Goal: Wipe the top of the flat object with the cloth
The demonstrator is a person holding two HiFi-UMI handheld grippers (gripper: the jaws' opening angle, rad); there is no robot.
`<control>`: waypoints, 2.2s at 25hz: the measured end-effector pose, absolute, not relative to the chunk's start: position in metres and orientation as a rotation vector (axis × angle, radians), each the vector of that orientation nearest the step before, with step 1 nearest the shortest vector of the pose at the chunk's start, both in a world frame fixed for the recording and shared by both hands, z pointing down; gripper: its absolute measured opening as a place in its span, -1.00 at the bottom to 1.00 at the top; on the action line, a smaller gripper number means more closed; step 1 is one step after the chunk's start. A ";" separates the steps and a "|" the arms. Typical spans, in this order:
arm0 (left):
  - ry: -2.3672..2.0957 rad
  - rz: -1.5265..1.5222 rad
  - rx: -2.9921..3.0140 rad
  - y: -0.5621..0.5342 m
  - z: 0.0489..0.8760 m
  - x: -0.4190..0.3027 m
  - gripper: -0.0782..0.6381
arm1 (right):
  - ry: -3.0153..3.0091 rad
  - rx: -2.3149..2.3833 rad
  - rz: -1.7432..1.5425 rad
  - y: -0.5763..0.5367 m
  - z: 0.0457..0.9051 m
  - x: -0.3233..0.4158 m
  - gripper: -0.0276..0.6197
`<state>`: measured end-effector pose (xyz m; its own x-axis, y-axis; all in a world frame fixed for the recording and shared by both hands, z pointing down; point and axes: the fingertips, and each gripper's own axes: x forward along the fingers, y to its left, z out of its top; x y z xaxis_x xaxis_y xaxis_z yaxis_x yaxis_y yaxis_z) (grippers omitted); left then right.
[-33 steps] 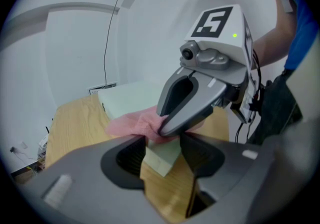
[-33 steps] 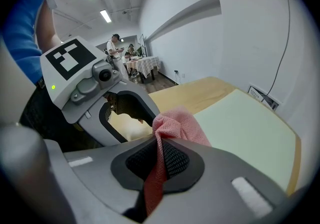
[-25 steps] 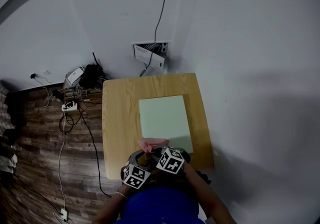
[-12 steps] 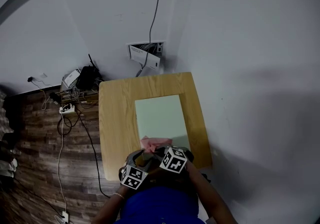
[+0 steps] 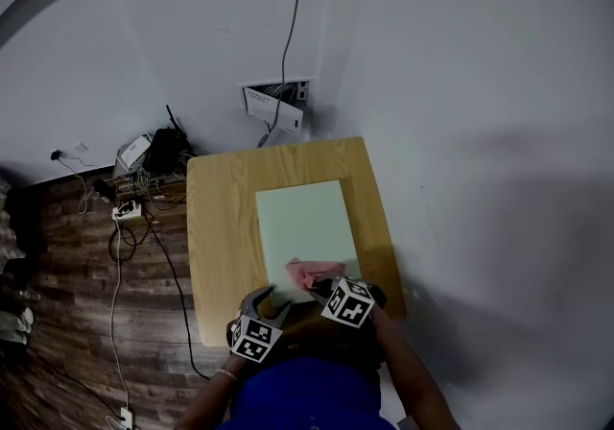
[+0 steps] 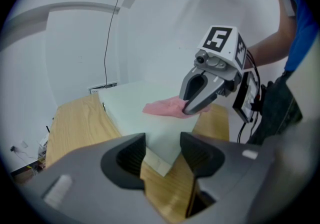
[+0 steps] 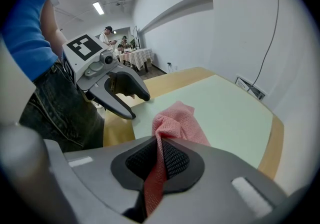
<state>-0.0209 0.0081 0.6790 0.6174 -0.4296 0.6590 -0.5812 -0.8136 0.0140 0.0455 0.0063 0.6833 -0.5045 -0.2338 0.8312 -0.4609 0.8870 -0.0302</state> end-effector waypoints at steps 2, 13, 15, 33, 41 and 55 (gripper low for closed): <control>-0.832 0.976 2.618 0.008 0.679 -0.020 -0.17 | -2.108 0.521 0.319 0.007 0.684 0.056 -0.87; -0.830 0.973 2.618 0.008 0.677 -0.021 -0.17 | -2.065 0.640 0.408 0.011 0.683 0.106 -0.87; -0.829 0.973 2.618 0.008 0.676 -0.021 -0.17 | -2.063 0.658 0.428 0.013 0.682 0.113 -0.87; -0.824 0.982 2.619 0.007 0.680 -0.019 -0.17 | -2.032 0.651 0.477 0.015 0.686 0.138 -0.87; -0.830 0.975 2.618 0.006 0.679 -0.020 -0.17 | -2.000 0.662 0.483 0.014 0.688 0.137 -0.87; -0.824 0.749 2.632 0.000 0.650 -0.017 -0.21 | -2.184 0.908 0.454 -0.004 0.640 0.139 -0.87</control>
<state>-0.0168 -0.0005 0.6502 0.7025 -0.4469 0.5539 -0.5937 -0.7971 0.1099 0.1393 -0.0040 0.6399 -0.4953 -0.4695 0.7309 -0.7218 0.6906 -0.0456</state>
